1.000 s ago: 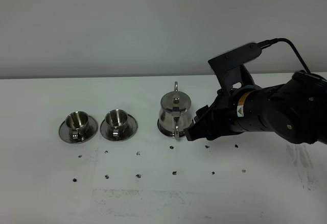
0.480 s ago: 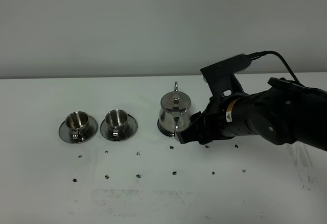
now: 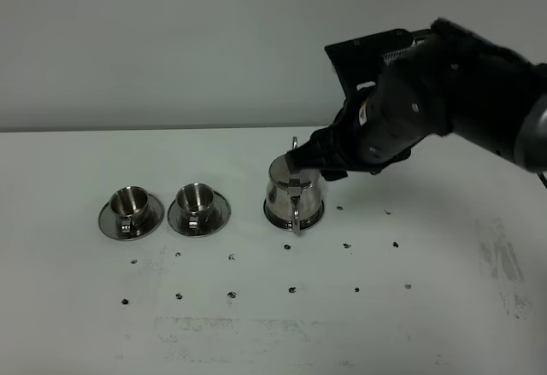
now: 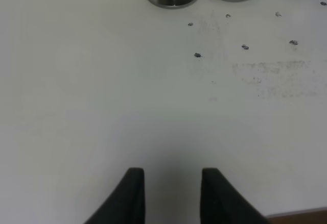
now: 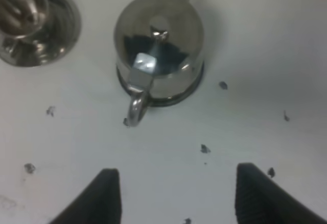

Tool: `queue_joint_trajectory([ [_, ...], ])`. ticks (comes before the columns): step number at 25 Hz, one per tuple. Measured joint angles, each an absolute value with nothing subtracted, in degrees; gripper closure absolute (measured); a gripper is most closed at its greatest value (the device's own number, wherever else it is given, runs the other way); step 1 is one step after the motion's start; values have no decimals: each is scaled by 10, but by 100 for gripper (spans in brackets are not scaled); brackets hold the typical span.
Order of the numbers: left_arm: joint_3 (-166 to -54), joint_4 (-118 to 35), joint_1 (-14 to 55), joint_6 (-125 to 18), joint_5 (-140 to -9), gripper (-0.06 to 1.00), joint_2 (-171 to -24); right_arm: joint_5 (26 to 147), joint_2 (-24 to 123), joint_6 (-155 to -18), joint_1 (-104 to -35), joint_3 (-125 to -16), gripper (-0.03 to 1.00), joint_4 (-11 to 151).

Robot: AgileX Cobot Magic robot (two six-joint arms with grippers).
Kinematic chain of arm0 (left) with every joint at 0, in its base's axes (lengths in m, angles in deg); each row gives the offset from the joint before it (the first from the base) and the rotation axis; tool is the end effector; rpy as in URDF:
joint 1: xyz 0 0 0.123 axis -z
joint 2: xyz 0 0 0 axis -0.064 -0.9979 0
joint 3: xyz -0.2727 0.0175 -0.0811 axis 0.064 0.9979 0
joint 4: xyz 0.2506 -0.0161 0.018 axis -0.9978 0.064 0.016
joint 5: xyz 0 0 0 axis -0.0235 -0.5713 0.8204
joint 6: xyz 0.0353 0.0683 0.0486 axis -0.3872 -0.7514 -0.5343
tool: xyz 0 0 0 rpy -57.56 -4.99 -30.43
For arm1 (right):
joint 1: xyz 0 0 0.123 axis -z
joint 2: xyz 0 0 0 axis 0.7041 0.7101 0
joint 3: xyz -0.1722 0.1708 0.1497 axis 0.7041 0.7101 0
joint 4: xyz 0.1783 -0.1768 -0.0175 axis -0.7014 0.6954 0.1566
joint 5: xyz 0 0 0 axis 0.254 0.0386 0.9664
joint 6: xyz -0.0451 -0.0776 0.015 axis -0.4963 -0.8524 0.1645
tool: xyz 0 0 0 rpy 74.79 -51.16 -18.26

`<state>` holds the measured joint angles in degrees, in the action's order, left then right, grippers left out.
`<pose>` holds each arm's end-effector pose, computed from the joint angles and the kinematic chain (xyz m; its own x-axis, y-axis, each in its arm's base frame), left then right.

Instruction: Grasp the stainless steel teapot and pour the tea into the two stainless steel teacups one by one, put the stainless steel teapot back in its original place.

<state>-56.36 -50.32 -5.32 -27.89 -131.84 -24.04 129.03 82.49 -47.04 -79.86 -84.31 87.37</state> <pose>-0.0010 -0.0068 0.2648 -0.4879 0.0853 -0.8687 0.0842 0.9952 0.0504 0.3464 0.2295 0.2965 -0.7824 -0.3213 -0.5335 -0.3757 0.9267 -0.0072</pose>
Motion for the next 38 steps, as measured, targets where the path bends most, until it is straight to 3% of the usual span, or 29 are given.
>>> queue_joint_trajectory([
  [7,-564,-503,-53,-279,-1318,66,-240,1433,962,-474,-793,-1060,51,810],
  [11,-564,-503,-53,-279,-1318,66,-240,1452,1013,-483,-798,-1105,51,781],
  [38,-564,-503,-53,-280,-1318,66,-240,1266,1031,-452,-817,-942,51,797],
])
